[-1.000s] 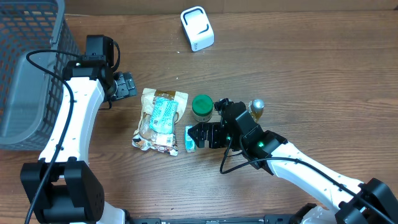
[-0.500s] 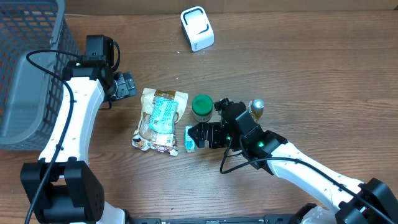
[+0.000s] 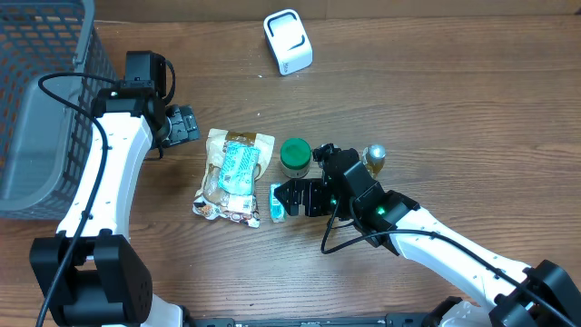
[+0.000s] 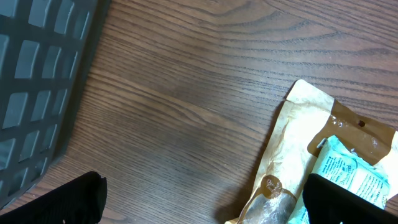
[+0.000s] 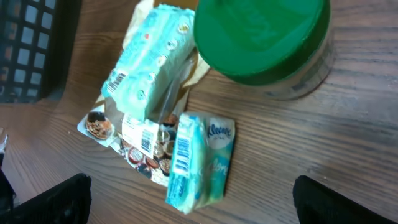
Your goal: Scan the item barcode
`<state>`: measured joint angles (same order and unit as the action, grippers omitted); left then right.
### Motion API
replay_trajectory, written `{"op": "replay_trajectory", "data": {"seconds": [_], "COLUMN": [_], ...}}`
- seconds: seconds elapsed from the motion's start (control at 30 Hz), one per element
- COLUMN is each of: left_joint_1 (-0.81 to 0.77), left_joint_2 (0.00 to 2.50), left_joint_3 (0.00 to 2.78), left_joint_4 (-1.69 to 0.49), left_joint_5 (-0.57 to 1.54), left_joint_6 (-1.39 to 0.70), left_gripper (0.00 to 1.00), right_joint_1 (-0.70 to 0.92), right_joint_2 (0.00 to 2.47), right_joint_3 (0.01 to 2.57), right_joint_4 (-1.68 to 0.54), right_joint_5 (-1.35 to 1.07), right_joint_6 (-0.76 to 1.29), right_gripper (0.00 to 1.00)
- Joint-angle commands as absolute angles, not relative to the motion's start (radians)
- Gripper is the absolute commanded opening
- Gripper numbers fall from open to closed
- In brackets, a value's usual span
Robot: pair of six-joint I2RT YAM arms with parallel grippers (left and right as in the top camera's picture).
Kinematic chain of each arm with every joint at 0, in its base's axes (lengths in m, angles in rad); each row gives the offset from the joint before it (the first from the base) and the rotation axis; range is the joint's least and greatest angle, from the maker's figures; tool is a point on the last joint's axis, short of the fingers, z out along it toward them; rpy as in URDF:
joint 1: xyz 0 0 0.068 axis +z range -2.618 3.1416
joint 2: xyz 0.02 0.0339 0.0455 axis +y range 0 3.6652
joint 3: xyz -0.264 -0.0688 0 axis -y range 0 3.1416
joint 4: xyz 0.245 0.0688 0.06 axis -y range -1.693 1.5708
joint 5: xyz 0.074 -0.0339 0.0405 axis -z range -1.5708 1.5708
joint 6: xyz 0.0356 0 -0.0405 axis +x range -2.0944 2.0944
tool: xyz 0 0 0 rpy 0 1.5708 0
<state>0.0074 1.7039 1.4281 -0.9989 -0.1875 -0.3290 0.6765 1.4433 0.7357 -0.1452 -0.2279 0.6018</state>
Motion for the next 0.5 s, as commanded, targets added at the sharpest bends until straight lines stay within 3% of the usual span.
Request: {"op": "replay_trajectory", "data": {"seconds": [0.0,0.47], "left_joint_1": [0.006,0.006], "left_joint_2": [1.700,1.700], "left_joint_3": [1.443,1.443], "left_joint_4": [-0.994,-0.994], "left_joint_5": [-0.190,-0.190], "left_joint_6": [-0.310,-0.310], "left_gripper": [0.99,1.00], "right_joint_1": [0.678,0.678], "right_joint_2": [1.429,1.429], "right_joint_3": [0.734,0.734], "right_joint_4": [-0.117,-0.126], "right_joint_5": [-0.217,-0.222], "right_joint_6": [0.593,0.591], "right_gripper": [1.00,1.00]}}
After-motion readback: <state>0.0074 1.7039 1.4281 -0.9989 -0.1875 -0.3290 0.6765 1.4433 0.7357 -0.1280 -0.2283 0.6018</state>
